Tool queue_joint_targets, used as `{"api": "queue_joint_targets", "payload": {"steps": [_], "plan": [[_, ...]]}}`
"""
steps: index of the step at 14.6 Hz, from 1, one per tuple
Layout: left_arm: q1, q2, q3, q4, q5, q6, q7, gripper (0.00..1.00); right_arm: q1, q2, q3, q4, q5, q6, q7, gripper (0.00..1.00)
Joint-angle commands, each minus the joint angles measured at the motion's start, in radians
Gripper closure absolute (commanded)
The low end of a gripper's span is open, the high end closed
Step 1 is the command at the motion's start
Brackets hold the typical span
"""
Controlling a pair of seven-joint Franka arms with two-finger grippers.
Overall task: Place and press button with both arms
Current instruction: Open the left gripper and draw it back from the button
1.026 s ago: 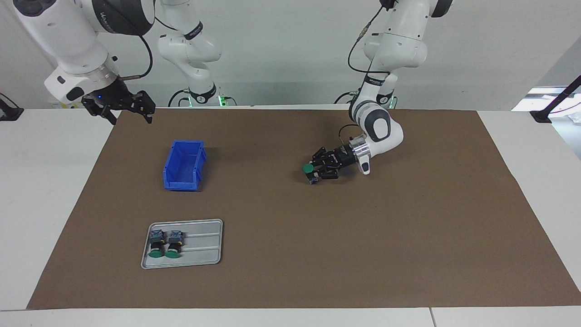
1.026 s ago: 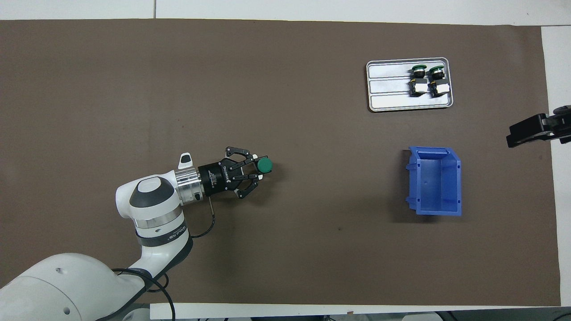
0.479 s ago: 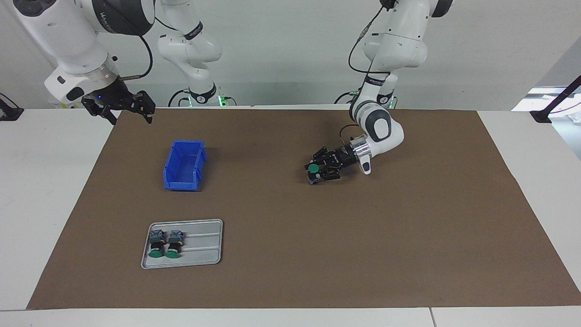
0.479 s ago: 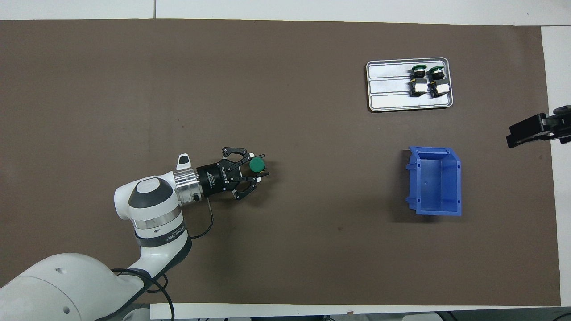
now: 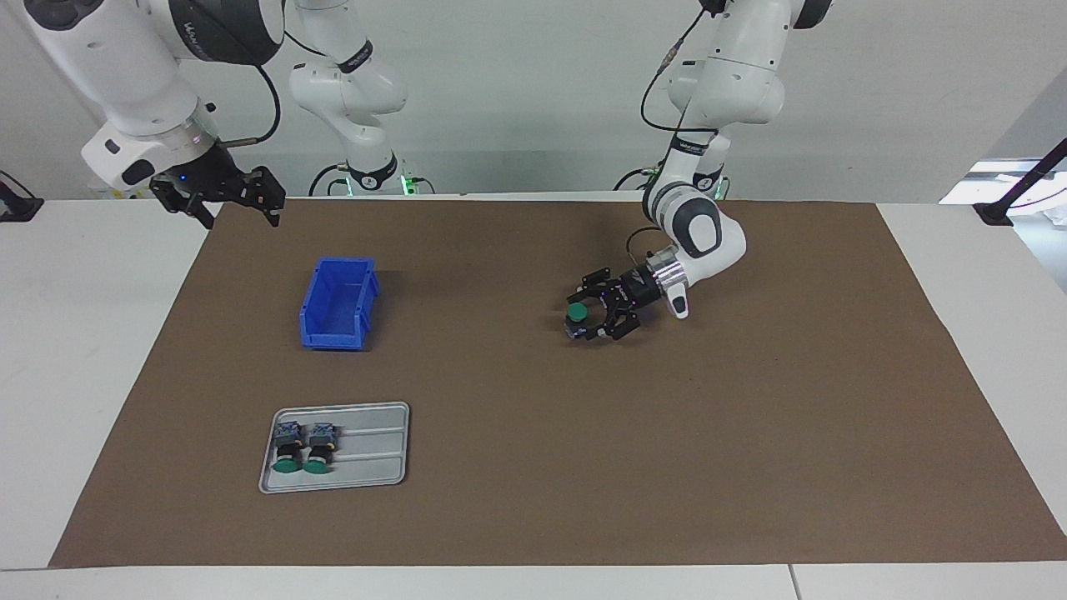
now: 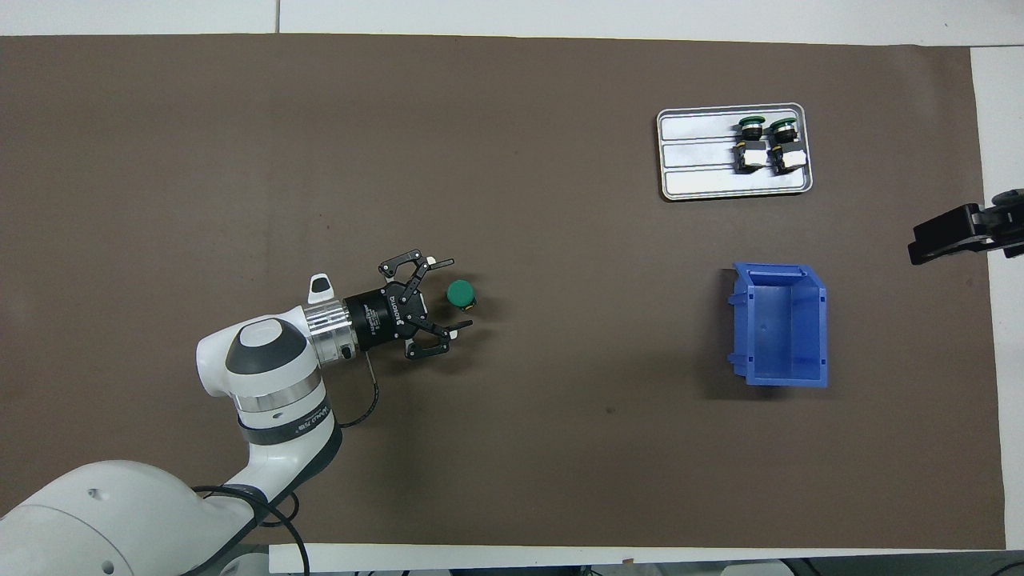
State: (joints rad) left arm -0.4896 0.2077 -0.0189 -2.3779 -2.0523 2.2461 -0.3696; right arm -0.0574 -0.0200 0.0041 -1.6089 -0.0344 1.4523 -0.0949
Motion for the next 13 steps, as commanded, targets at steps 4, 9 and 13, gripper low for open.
{"api": "queue_joint_targets", "payload": {"steps": [4, 9, 13], "plan": [[-0.059, -0.159, 0.004, -0.075, 0.023, 0.196, -0.032, 0.0, 0.002, -0.015, -0.004, -0.016, 0.004, -0.004, -0.015, 0.01], [-0.061, -0.22, 0.004, -0.075, 0.234, 0.245, -0.034, 0.0, 0.002, -0.015, -0.004, -0.016, 0.004, -0.006, -0.015, 0.01], [-0.146, -0.251, -0.007, -0.069, 0.244, 0.52, -0.034, 0.0, 0.002, -0.015, -0.004, -0.014, 0.004, -0.006, -0.015, 0.01]]}}
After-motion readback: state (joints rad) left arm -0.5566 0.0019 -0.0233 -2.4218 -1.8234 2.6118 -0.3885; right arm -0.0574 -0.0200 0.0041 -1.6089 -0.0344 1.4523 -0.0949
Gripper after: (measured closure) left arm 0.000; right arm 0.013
